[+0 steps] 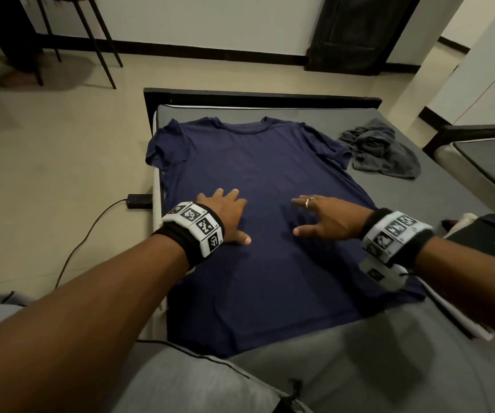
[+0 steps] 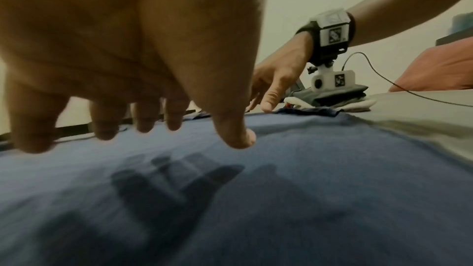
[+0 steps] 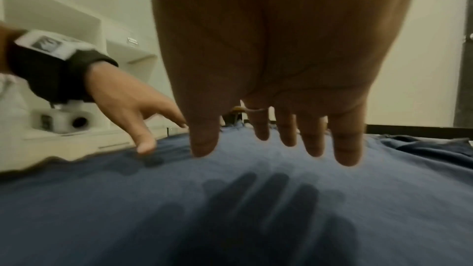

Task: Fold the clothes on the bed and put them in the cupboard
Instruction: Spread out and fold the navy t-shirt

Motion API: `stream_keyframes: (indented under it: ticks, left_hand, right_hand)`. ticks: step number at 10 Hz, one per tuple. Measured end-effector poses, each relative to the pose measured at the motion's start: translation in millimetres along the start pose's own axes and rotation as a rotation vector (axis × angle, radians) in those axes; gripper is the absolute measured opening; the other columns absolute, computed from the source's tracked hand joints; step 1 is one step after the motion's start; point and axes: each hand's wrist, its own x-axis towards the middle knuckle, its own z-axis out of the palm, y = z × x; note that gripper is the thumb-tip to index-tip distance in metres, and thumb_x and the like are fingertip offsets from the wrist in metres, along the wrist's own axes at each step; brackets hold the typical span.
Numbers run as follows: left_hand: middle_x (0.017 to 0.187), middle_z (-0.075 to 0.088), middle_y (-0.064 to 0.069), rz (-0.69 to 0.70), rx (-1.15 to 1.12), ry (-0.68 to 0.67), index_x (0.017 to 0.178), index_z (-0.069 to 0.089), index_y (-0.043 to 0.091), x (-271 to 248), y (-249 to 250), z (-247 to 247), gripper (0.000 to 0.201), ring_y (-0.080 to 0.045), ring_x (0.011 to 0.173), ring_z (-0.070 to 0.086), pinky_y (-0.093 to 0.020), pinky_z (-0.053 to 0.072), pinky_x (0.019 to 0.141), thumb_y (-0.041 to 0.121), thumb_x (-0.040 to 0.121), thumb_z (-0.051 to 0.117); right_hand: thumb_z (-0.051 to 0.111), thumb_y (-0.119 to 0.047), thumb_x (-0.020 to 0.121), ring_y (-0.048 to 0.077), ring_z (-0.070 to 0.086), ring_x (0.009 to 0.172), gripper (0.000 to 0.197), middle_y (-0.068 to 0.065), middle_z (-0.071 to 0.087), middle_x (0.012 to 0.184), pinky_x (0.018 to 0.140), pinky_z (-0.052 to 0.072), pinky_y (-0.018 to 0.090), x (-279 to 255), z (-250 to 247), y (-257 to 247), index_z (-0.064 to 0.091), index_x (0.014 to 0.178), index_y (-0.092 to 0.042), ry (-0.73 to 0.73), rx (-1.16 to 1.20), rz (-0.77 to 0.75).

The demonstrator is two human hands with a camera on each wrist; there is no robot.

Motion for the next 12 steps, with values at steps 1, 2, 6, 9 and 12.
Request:
stream_keyframes:
  ticks: [1, 2, 6, 9, 12]
  left_hand:
    - [0.166, 0.001, -0.002, 0.080, -0.084, -0.012, 0.158, 0.013, 0.025, 20, -2, 6, 0.105, -0.036, 0.151, 0.011, -0.059, 0.030, 0.113, 0.070, 0.079, 0.064]
    - [0.166, 0.003, -0.004, 0.043, -0.150, -0.060, 0.158, 0.015, 0.022, 40, -9, 8, 0.109, -0.039, 0.150, 0.011, -0.056, 0.029, 0.115, 0.069, 0.075, 0.069]
    - [0.162, -0.024, -0.009, -0.449, -0.405, -0.166, 0.154, -0.016, 0.037, 121, -76, -1, 0.179, -0.053, 0.146, -0.007, -0.072, 0.020, 0.111, 0.095, 0.002, 0.060]
    - [0.166, -0.009, -0.006, -0.705, -0.393, -0.044, 0.159, 0.000, 0.026, 111, -110, -20, 0.135, -0.057, 0.144, -0.003, -0.078, 0.013, 0.107, 0.101, 0.055, 0.042]
    - [0.165, -0.012, -0.009, -0.436, -0.144, 0.432, 0.157, 0.014, 0.027, 134, -131, -5, 0.086, -0.043, 0.149, -0.006, -0.069, 0.013, 0.114, 0.048, 0.089, 0.061]
  right_hand:
    - [0.067, -0.065, 0.082, 0.027, 0.011, 0.154, 0.107, 0.003, -0.003, 0.169, 0.124, 0.019, 0.042, 55, 2, 16, 0.006, 0.161, -0.028, -0.116, 0.006, 0.018]
    - [0.070, -0.081, 0.063, 0.034, -0.007, 0.153, 0.131, 0.000, -0.013, 0.168, 0.122, 0.011, 0.059, 94, 3, 36, -0.004, 0.160, -0.032, -0.175, 0.043, 0.070]
    - [0.051, -0.097, 0.050, 0.034, -0.008, 0.154, 0.138, -0.006, -0.014, 0.167, 0.123, 0.002, 0.057, 200, -43, 113, -0.006, 0.159, -0.035, -0.109, 0.134, 0.375]
    - [0.033, -0.109, 0.043, 0.040, 0.007, 0.153, 0.145, 0.007, -0.008, 0.168, 0.123, 0.009, 0.057, 238, -58, 138, -0.002, 0.160, -0.033, -0.034, 0.180, 0.599]
    - [0.045, -0.031, 0.102, 0.032, 0.004, 0.155, 0.066, 0.002, 0.000, 0.169, 0.118, 0.014, 0.066, 264, -51, 86, 0.013, 0.160, -0.032, 0.165, -0.130, 0.059]
